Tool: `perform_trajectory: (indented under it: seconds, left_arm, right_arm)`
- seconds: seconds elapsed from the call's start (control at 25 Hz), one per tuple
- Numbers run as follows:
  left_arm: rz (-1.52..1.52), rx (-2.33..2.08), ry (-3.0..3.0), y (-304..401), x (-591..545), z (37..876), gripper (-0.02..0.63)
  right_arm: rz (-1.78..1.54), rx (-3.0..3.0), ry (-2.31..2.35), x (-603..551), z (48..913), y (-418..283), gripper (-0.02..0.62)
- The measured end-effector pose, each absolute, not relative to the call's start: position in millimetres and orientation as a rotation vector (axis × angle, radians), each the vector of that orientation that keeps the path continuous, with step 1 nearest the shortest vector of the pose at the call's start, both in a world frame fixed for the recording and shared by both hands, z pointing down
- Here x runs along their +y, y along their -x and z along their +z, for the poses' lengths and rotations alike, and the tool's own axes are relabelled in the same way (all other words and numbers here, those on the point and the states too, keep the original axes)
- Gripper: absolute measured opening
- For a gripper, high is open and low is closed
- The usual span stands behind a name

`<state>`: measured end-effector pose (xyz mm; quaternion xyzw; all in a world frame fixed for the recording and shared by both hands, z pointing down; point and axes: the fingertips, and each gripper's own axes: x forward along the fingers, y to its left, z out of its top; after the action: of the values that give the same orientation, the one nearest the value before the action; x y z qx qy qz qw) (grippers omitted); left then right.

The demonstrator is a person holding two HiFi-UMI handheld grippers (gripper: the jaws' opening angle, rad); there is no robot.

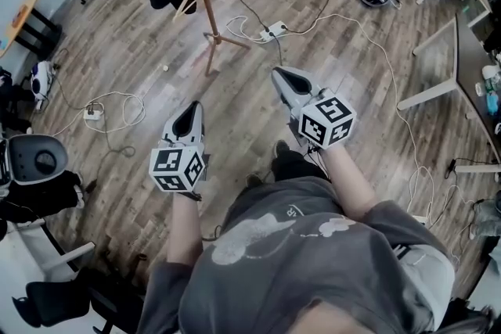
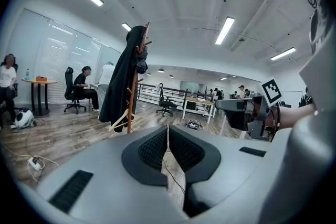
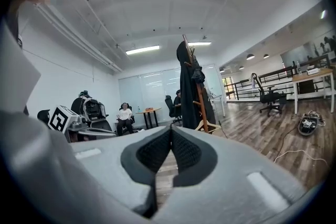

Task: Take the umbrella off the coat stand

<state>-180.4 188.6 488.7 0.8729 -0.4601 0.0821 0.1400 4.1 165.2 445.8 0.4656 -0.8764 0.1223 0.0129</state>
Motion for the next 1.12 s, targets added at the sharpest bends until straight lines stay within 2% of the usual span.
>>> perform_trajectory:
  seconds: [0.32,0.6,1.12]
  left_arm:
    - [0.232,-1.353,-2.516,171.8,151.2,489.7,0.005]
    - [0.248,-1.417,-2.490,150.8,90.7,486.8,0.005]
    - [0.238,-1.553,-2.473,87.8,-41.2,456.2,0.006]
  right_arm:
    - [0.402,-2.705,-1.439,128.6,460.4,-19.5,-0.002]
    - [0.410,-2.748,-1.376,51.2,461.0,-39.3,-0.002]
    - [0.431,-2.823,-1.319,-85.9,449.6,-114.0,-0.002]
